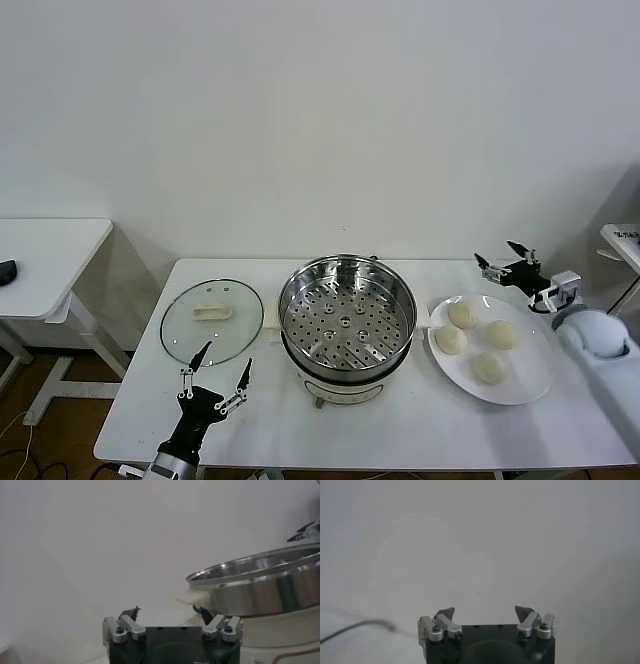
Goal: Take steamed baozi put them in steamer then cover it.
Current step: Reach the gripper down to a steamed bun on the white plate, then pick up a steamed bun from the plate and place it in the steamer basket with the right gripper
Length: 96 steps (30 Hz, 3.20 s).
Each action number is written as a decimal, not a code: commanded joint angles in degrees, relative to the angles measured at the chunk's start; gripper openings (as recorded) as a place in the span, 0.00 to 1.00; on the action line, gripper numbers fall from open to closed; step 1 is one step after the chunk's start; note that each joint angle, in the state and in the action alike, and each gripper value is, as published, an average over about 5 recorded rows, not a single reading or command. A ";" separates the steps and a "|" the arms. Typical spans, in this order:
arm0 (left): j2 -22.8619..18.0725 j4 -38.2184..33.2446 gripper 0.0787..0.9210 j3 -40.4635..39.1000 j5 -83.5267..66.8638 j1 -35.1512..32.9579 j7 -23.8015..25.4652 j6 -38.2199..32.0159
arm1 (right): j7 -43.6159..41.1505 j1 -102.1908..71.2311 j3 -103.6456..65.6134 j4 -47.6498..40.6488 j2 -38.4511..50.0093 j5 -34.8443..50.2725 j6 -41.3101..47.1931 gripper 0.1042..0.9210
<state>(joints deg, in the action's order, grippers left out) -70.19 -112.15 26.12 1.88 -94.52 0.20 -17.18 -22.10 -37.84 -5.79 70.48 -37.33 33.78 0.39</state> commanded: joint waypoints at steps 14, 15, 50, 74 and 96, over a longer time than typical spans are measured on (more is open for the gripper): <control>-1.44 -0.77 0.88 1.23 0.60 -1.32 -0.57 -0.16 | -52.88 44.79 37.21 -30.81 -9.83 -42.71 -1.98 0.88; -1.48 -0.74 0.88 1.25 0.60 -1.34 -0.58 -0.21 | -52.74 45.27 38.04 -31.37 -10.72 -43.49 -2.22 0.88; -1.94 -0.36 0.88 1.37 0.69 -1.89 -0.95 -0.77 | -44.46 37.06 36.39 -35.98 -18.43 -50.71 -5.40 0.86; -1.51 -0.44 0.88 1.06 0.64 -1.26 -1.25 -1.11 | -49.24 59.01 52.56 -13.68 -13.66 -44.39 -20.68 0.70; -1.60 -1.68 0.88 1.46 0.52 -1.55 -1.62 -1.35 | -49.12 62.14 63.06 6.18 -25.01 -50.43 -37.60 0.65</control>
<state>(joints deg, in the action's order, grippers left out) -71.73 -113.68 27.40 2.43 -95.87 -1.36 -18.38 -70.94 25.08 54.05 70.22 -58.30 -12.76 -31.61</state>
